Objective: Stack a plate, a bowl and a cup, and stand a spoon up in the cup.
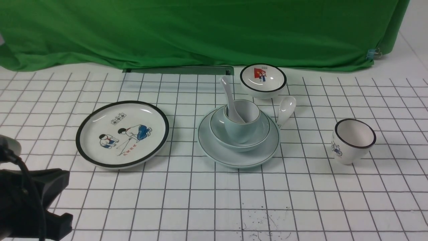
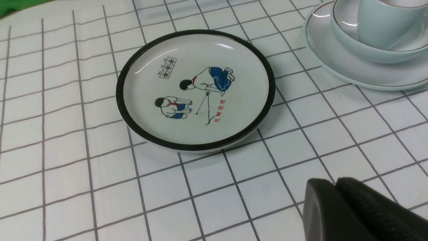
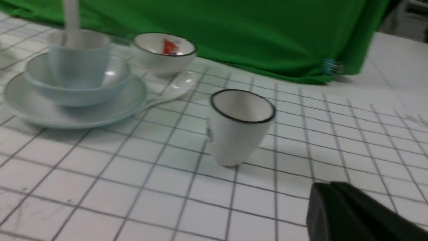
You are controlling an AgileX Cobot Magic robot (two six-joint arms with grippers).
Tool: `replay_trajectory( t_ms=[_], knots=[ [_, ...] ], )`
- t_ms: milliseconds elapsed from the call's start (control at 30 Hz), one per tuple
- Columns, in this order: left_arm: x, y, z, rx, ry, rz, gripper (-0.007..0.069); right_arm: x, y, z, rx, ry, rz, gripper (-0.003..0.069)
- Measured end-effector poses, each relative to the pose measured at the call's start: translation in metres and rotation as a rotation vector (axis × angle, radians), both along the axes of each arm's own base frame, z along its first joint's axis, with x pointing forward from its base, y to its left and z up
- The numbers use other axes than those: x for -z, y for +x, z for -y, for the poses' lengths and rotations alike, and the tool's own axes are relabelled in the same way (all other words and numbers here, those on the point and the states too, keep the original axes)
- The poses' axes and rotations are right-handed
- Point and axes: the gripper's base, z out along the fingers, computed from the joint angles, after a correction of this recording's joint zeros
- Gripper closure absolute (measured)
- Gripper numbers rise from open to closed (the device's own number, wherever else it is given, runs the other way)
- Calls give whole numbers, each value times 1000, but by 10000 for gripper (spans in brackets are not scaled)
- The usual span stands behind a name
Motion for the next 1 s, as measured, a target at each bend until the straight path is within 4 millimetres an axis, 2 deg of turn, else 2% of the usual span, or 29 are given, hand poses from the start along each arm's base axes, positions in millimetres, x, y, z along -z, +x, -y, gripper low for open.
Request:
replay_trajectory(
  t_ms=[167,833,933,1000],
  knots=[
    [-1,1,1,4,-8,19,632,6,-1,5,96,72,-61,647],
    [-2,1,1,7,-15,29,632,6,-1,5,108,101,-68,618],
    [0,-1,1,16,-24,59,632,6,-1,5,108,101,-68,609],
    [9,-8,0,31,-55,136,632,6,-1,5,108,101,-68,602]
  ],
)
